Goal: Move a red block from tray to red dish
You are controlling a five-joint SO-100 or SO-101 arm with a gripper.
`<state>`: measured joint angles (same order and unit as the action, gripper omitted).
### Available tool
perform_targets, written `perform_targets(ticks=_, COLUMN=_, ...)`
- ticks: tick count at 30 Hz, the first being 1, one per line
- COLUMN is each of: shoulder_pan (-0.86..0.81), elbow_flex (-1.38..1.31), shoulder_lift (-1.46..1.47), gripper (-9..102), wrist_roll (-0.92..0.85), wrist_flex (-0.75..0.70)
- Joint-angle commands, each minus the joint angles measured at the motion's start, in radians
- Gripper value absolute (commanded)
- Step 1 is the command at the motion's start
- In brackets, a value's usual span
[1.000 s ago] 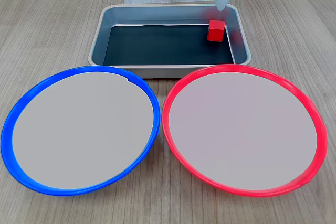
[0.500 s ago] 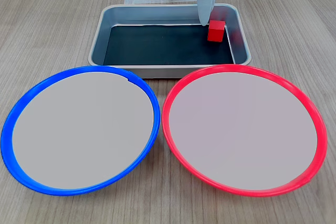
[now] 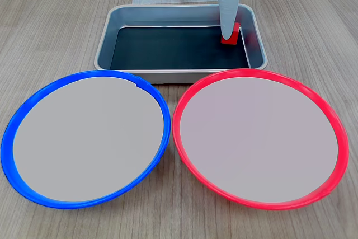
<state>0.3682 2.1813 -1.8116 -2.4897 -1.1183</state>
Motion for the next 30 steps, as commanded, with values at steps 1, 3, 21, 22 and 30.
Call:
perform_targets(ticks=1, shoulder_pan=0.011, elbow_flex=-0.002, shoulder_lift=0.005, gripper=19, wrist_roll=0.018, wrist_flex=0.011)
perform_targets(ticks=3, shoulder_pan=0.018, elbow_flex=0.005, shoulder_lift=0.006, gripper=18, wrist_roll=0.025, wrist_flex=0.015)
perform_targets(ticks=21, shoulder_pan=0.018, elbow_flex=0.015, shoulder_lift=-0.014, gripper=0, wrist_roll=0.133, wrist_flex=0.044)
perform_targets(ticks=22, shoulder_pan=0.023, elbow_flex=0.008, shoulder_lift=-0.031, gripper=0, wrist_roll=0.196, wrist_flex=0.044)
perform_targets(ticks=30, shoulder_pan=-0.005, elbow_flex=-0.1, shoulder_lift=-0.16, gripper=0, wrist_roll=0.893, wrist_flex=0.341)
